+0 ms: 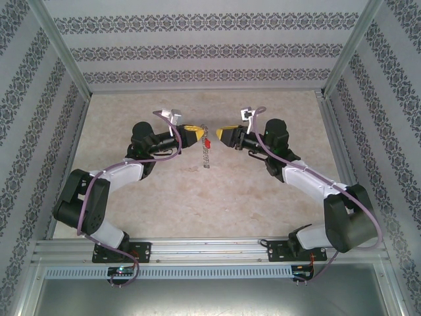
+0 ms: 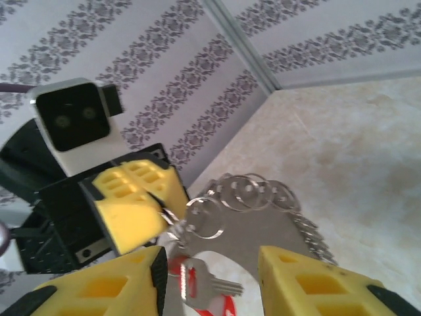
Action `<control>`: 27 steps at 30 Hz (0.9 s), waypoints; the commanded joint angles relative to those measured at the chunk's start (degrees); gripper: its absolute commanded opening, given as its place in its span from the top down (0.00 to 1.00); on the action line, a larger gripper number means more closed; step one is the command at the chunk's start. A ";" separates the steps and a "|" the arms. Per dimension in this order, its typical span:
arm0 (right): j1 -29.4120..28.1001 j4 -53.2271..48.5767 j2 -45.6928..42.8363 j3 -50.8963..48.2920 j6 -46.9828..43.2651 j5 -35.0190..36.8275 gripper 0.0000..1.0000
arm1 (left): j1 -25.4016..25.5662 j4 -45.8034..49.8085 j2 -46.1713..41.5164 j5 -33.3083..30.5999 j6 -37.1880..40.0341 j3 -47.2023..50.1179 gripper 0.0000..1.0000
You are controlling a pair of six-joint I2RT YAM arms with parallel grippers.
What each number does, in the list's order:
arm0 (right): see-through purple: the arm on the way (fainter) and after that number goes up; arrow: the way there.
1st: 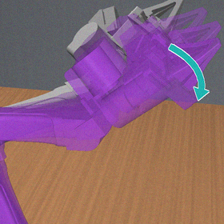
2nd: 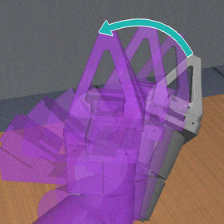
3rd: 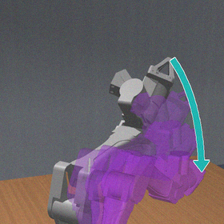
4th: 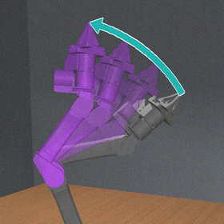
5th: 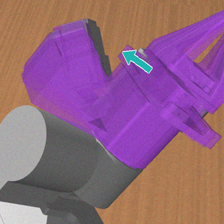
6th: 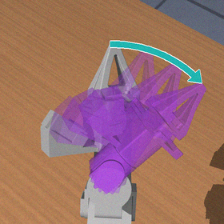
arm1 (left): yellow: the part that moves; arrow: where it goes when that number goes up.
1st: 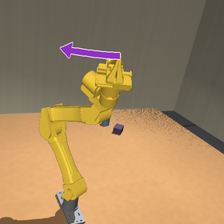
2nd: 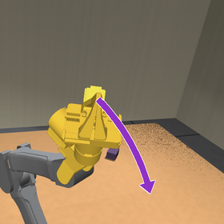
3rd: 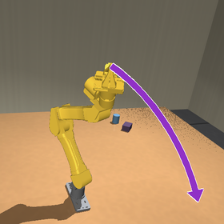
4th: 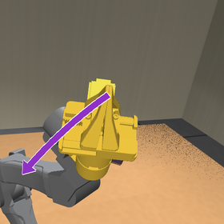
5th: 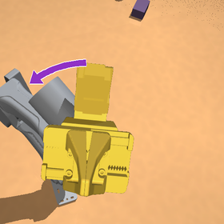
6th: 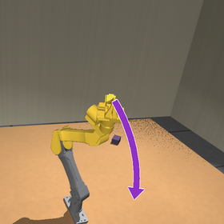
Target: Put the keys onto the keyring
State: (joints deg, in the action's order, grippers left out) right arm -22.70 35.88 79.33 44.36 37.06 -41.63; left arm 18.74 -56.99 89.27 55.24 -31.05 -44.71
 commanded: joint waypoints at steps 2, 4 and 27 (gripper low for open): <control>-2.02 5.18 0.44 1.53 1.29 -4.13 0.60 | 0.37 -12.15 2.39 3.34 -6.98 -1.85 1.00; -2.68 5.43 1.37 2.22 1.33 -4.35 0.60 | 0.41 -15.67 3.77 4.31 -9.77 -2.21 1.00; -2.57 8.48 5.66 4.20 2.75 -7.12 0.69 | 0.37 -17.43 4.95 4.61 -11.49 -2.84 1.00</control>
State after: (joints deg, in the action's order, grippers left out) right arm -24.91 40.71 83.99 46.76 39.20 -46.26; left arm 18.74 -69.71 94.21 58.89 -42.13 -45.39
